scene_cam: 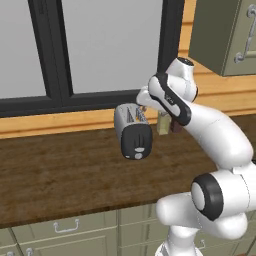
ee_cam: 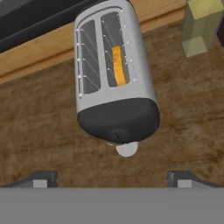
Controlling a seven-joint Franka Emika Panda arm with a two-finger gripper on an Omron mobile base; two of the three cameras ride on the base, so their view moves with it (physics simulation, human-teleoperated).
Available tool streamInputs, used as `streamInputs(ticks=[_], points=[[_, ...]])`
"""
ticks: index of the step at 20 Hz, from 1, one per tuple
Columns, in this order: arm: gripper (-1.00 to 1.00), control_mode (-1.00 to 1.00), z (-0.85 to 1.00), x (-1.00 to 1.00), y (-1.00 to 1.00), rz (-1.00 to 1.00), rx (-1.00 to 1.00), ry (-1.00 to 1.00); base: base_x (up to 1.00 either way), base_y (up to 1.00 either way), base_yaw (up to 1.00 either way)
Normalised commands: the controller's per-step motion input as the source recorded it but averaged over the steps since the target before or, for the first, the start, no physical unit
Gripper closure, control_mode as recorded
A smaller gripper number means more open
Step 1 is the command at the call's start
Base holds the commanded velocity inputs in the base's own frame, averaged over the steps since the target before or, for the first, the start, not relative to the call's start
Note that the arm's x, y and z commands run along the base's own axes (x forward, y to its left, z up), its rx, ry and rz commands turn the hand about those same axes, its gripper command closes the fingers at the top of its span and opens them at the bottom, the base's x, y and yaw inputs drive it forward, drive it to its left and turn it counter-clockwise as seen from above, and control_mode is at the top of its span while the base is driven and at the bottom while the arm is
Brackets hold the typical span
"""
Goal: Start the toaster. Once the lever pops up, take the bread to the plate on the dining counter.
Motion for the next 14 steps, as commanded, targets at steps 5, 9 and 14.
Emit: streamInputs(ticks=[5,9,14], points=[[-1.00,-1.00,-0.08,0.16,0.01,0.00,-0.03,-0.02,0.00,0.00,0.00],[-1.00,-1.00,-0.03,0.35,0.00,0.00,0.00,0.00,0.00,0.00,0.00],[-1.00,-1.00,-0.04,0.41,0.00,0.00,0.00,0.00,0.00,0.00,0.00]])
